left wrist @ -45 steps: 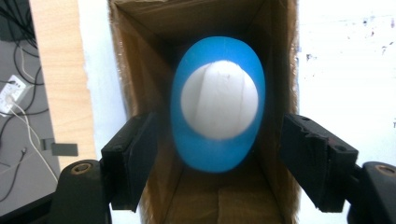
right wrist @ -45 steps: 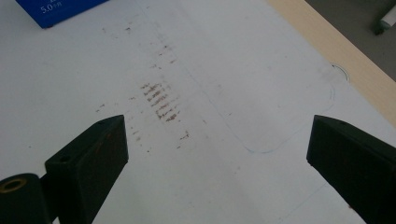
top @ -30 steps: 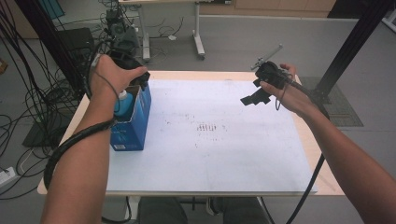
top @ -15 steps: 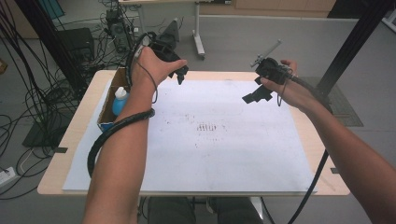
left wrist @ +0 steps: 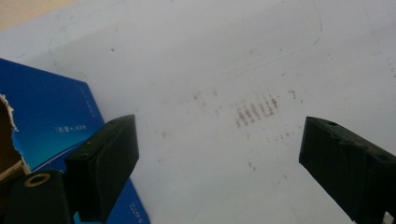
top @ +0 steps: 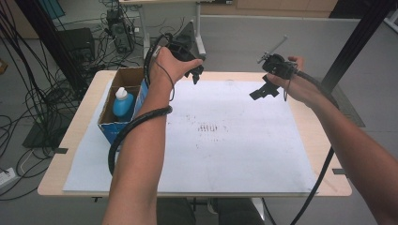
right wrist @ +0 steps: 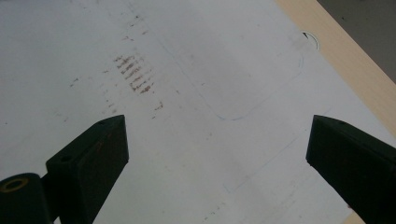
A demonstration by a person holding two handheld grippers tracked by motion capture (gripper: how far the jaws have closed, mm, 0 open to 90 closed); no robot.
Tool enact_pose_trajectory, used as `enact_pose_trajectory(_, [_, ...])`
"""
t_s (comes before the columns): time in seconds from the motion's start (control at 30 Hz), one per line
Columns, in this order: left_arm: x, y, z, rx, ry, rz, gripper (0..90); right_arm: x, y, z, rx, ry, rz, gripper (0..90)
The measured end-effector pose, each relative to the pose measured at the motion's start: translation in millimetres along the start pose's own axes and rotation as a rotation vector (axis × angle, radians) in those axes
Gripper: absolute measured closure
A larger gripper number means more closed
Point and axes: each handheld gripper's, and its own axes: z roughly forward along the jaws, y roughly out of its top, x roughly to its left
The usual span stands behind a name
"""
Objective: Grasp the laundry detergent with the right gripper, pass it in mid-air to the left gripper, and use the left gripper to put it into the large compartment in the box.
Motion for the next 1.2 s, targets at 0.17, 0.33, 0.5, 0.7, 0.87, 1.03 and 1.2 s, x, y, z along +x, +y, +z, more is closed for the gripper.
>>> enact_pose_trajectory(0.17, [-2.7, 4.1, 2.2, -0.001, -0.01, 0.003, 12.4, -4.7, -0.2, -3.4, 0.005, -0.006, 0.007, 5.7])
enact_pose_trajectory(0.33, [-2.8, 6.1, 8.0, 0.01, -0.022, 0.0, 12.4, -8.6, -0.2, -5.2, 0.01, -0.012, 0.008, 5.7])
enact_pose_trajectory(0.5, [-4.8, 6.3, 13.2, 0.018, -0.028, 0.013, 12.4, -11.9, 0.4, -5.4, 0.015, -0.015, 0.013, 5.7])
enact_pose_trajectory(0.7, [-3.7, 6.1, 14.4, 0.021, -0.031, 0.015, 12.4, -13.5, 0.3, -3.7, 0.022, -0.016, 0.013, 5.7])
enact_pose_trajectory(0.87, [-1.3, 3.6, 14.2, 0.022, -0.026, 0.008, 12.4, -14.7, -0.5, -1.0, 0.022, -0.013, 0.018, 5.7])
enact_pose_trajectory(1.03, [-0.5, 1.8, 13.2, 0.021, -0.028, 0.002, 12.5, -14.2, 0.1, -0.3, 0.018, -0.01, 0.015, 5.8])
enact_pose_trajectory(1.2, [-0.7, 0.7, 12.9, 0.021, -0.026, 0.001, 12.5, -14.9, 0.4, -2.5, 0.008, -0.011, 0.013, 5.8])
